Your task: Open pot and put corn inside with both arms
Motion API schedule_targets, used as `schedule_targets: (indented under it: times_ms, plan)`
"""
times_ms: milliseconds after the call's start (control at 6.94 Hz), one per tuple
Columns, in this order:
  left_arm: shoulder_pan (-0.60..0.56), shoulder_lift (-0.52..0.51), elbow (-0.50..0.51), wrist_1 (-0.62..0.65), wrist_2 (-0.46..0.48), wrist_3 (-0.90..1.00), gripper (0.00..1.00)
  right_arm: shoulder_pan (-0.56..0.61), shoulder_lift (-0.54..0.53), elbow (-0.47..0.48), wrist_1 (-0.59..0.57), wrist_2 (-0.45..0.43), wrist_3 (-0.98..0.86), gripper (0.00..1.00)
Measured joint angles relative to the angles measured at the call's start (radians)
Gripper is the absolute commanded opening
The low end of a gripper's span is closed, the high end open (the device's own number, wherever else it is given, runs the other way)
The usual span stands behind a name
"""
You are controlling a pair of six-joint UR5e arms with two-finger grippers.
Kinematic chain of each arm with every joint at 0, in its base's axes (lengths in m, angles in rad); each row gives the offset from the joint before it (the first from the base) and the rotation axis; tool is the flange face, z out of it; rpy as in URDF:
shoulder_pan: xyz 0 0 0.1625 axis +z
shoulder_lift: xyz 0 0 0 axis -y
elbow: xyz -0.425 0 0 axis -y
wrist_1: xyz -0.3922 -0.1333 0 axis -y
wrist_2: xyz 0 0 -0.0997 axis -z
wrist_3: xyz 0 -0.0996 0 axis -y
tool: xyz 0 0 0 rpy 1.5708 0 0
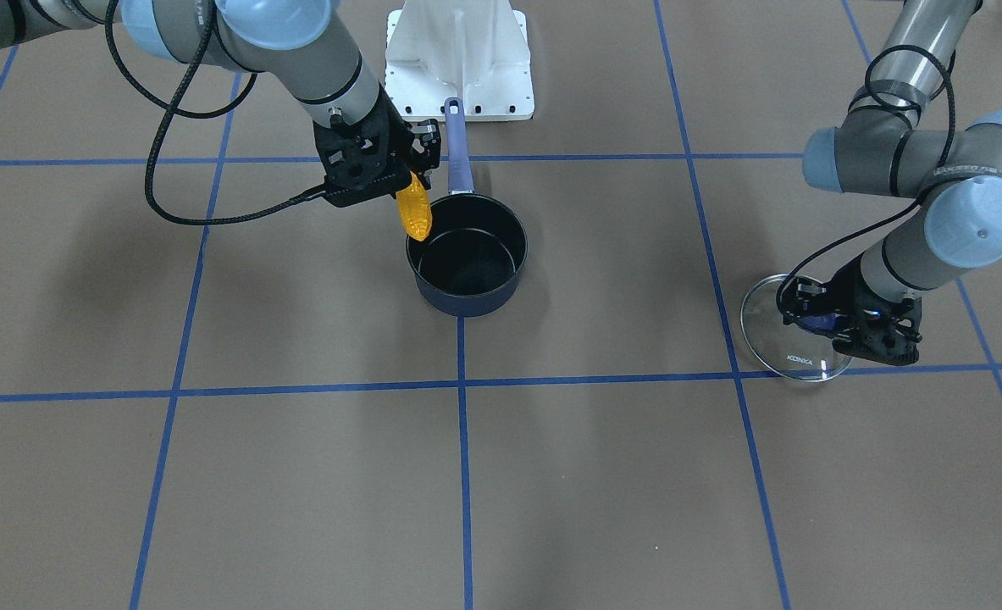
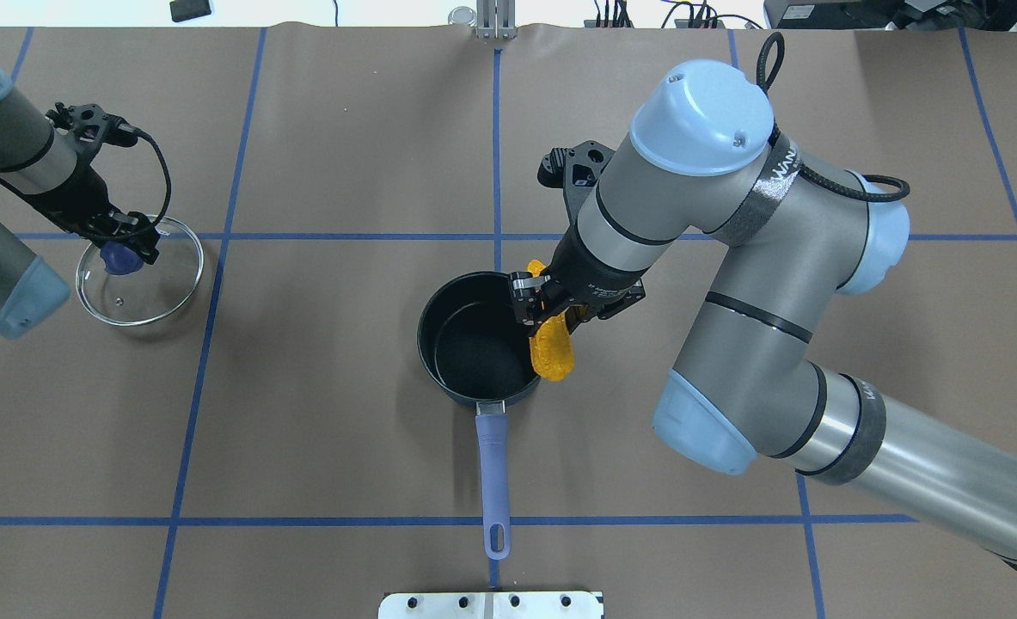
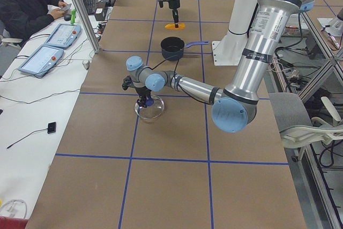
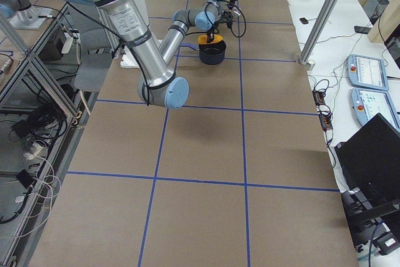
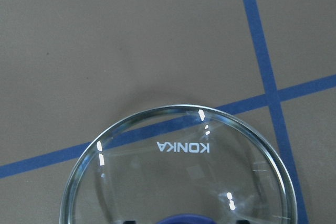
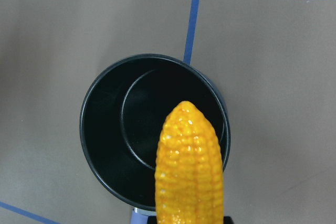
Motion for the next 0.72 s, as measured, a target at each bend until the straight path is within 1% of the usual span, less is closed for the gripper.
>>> schedule_targets:
  times_ms: [288,577,721]
  plan:
    - [0.001,-0.002,0.004,-0.001,-0.001,0.005,0.84,-0.016,0.007,-0.006,0.0,-0.01,0.025,0.28]
    - [0.001,-0.003,0.004,-0.006,-0.001,0.009,0.98,-0.038,0.035,-0.032,0.001,-0.034,0.046,0.28]
    - [0.0,-0.001,0.0,-0.016,-0.001,0.01,0.98,-0.044,0.05,-0.057,0.019,-0.041,0.051,0.28]
